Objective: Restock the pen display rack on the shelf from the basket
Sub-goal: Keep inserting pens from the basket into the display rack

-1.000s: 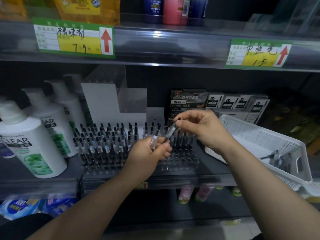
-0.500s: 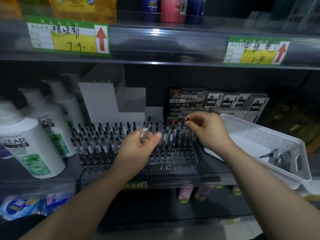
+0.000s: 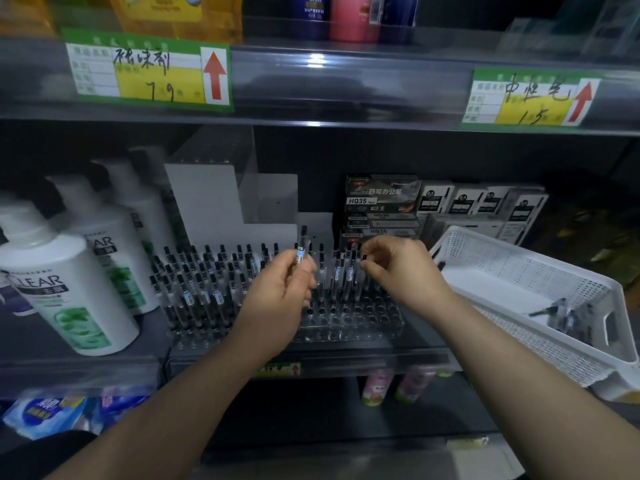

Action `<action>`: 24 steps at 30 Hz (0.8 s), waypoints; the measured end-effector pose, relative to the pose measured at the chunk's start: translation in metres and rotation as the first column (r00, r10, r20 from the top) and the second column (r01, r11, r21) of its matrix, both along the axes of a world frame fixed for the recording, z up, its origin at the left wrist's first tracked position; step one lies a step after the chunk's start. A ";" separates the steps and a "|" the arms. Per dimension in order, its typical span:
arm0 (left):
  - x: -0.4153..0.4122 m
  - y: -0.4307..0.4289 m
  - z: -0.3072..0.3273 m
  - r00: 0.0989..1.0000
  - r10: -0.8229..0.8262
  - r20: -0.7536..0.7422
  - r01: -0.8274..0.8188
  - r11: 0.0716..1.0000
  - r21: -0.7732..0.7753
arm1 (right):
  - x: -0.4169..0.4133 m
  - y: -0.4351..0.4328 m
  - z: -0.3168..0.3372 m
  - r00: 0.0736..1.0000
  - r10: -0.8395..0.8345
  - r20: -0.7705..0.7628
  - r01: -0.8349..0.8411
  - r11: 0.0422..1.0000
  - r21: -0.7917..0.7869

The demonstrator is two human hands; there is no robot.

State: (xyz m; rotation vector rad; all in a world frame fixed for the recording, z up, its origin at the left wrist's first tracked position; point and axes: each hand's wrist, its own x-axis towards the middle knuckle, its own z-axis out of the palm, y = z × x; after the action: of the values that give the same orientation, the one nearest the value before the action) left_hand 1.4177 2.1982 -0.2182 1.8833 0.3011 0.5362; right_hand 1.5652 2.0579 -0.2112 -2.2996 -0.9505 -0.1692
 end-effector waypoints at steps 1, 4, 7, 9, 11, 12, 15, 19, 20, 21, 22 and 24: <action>0.000 0.000 0.000 1.000 -0.002 0.003 0.002 1.000 -0.010 | 0.000 0.000 0.000 1.000 0.004 0.008 -0.004 1.000 -0.007; -0.001 -0.002 -0.001 1.000 -0.009 -0.001 0.009 0.998 -0.070 | 0.000 -0.001 0.001 0.999 0.026 0.028 -0.025 0.999 -0.029; 0.001 -0.003 -0.005 1.000 -0.010 -0.020 0.008 0.995 -0.102 | 0.000 -0.005 0.005 0.999 0.022 0.034 -0.022 1.000 -0.011; 0.003 -0.005 -0.008 0.999 -0.013 -0.037 0.009 0.996 -0.089 | -0.001 -0.007 0.011 1.000 0.020 0.014 -0.020 0.999 0.051; 0.007 -0.007 -0.009 0.999 -0.015 -0.047 0.012 0.998 -0.063 | -0.006 -0.009 0.020 0.994 0.074 -0.077 -0.061 0.986 0.155; 0.008 -0.008 -0.009 0.999 -0.020 -0.048 0.017 0.998 -0.061 | -0.008 -0.010 0.024 0.981 0.132 -0.140 -0.100 0.972 0.213; 0.014 -0.015 -0.009 0.998 -0.044 -0.034 0.041 0.997 -0.068 | -0.016 -0.011 0.031 0.911 0.302 -0.280 -0.209 0.925 0.319; 0.018 -0.024 -0.009 0.997 -0.063 -0.046 0.062 0.998 -0.025 | -0.018 -0.013 0.032 0.883 0.354 -0.307 -0.252 0.911 0.326; 0.019 -0.026 -0.009 0.997 -0.062 -0.046 0.062 0.998 -0.014 | -0.017 -0.015 0.032 0.878 0.358 -0.318 -0.248 0.909 0.336; 0.020 -0.027 -0.007 0.997 -0.059 -0.042 0.059 0.998 -0.004 | -0.016 -0.016 0.034 0.871 0.364 -0.329 -0.247 0.905 0.347; 0.020 -0.027 -0.005 0.998 -0.056 -0.035 0.057 0.998 0.010 | -0.014 -0.018 0.035 0.866 0.369 -0.337 -0.244 0.900 0.360; 0.020 -0.025 0.000 0.999 -0.046 -0.016 0.048 0.994 0.103 | -0.009 -0.024 0.038 0.870 0.357 -0.339 -0.214 0.895 0.392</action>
State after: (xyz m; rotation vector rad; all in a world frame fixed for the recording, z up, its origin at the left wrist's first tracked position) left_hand 1.4378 2.1731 -0.2180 1.9899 0.2411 0.5158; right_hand 1.5559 2.0342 -0.1732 -1.7491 -0.9473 0.2468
